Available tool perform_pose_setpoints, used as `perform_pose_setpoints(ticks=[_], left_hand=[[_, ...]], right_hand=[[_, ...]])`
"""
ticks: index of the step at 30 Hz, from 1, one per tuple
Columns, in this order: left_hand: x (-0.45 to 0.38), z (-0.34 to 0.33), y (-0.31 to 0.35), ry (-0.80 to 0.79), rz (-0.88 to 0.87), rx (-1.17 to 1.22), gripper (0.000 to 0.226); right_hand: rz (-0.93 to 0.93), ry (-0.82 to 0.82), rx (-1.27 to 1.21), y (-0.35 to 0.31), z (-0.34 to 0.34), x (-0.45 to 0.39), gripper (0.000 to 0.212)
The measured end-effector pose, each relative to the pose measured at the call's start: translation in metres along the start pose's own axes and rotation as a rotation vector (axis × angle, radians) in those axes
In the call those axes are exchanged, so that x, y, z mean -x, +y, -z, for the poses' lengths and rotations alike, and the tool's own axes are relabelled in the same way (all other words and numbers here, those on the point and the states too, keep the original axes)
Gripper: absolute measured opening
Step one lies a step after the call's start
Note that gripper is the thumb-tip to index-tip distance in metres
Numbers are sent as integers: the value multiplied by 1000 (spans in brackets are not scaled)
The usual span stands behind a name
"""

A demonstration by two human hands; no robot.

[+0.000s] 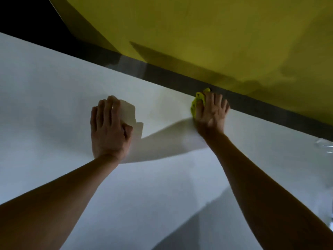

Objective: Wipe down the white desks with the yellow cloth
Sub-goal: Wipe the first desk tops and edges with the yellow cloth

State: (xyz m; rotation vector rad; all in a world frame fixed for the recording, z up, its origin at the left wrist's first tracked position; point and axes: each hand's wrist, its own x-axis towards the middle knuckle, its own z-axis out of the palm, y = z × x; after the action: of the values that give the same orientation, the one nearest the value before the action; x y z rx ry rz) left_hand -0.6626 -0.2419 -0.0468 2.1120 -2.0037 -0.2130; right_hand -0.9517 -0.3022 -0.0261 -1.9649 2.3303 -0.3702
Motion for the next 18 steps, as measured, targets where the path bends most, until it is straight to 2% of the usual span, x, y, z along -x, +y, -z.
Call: perform_pose_setpoints(ticks=[3,6,9,14,18], left_hand=[[0,0,0,-7,3,2,73],[0,1,-1,5,-1,-1,73],[-1,1,-1,30,-14,-10,70],[3,5,1,21,-25,-3,68],[3,8,8,4,-16,-29,70]], right_hand=[[91,-91,-51,-56,-15,-2,49],[177,-66,-144,-115,-30,-9,39],[206,-72,-177,-134,-37,-19,32],[197,-58,-222,-85,-30,-18,36],[125,-22,-156,12,-7,-7,45]])
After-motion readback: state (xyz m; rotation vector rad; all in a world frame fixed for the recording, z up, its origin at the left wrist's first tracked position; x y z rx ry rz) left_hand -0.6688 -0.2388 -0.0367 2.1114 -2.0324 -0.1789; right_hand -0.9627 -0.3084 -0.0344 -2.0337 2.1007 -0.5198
